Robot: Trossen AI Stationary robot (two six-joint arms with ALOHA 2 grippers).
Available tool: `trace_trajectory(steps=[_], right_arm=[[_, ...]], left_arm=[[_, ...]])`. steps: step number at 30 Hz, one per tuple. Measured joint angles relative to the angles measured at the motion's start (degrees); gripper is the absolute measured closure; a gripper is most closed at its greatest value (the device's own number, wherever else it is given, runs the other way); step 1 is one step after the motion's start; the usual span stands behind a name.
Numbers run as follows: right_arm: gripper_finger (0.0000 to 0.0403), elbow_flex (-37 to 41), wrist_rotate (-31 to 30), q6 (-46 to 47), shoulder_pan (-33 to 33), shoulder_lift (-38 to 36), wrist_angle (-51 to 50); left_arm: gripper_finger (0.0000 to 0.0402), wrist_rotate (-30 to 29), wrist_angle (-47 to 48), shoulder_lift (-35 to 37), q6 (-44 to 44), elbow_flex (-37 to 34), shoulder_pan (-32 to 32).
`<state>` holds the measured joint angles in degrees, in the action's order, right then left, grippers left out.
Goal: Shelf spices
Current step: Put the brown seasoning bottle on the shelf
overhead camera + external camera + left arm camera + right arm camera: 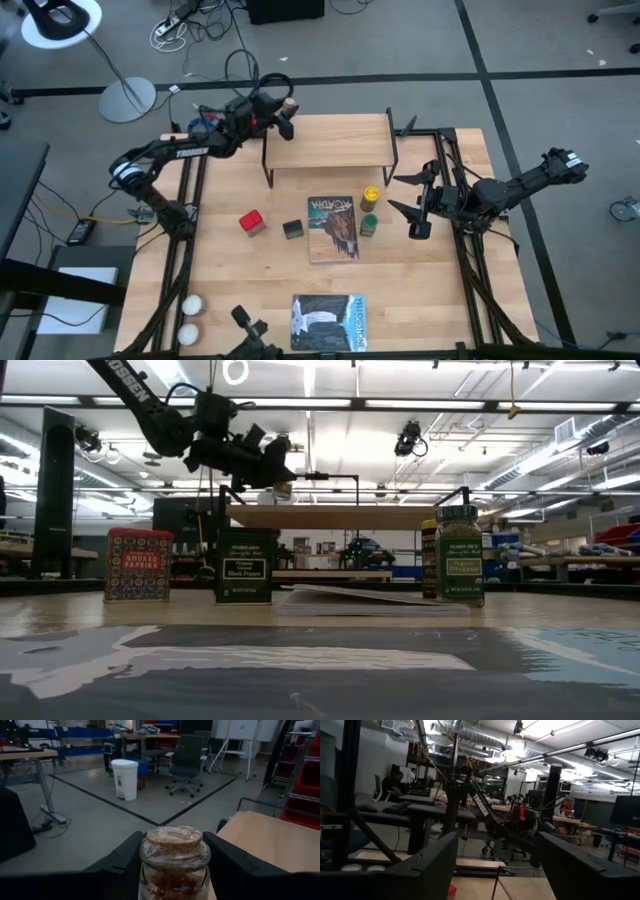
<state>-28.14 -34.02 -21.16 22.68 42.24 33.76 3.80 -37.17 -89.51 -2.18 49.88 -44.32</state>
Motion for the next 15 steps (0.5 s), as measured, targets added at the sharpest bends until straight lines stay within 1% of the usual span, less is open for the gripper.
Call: trace_trajectory(steps=[4,8,15], right_arm=[[0.0133,0.00,0.00,-0.69,-0.03,0.00,0.00],[0.0133,0.00,0.02,-1.50,-0.44,0.00,0.05],[0.0133,0.00,0.00,-1.89,-0.81,0.00,0.07]], left_arm=[[0.0227,-1.47,2.56,-0.13,0.03,0.01,-0.83],[0.0227,-4.26,6.28,-0.13,0.29,-0.01,-0.65],[0.0227,-5.86,8.46,-0.16,0.71,-0.03,-0.70]])
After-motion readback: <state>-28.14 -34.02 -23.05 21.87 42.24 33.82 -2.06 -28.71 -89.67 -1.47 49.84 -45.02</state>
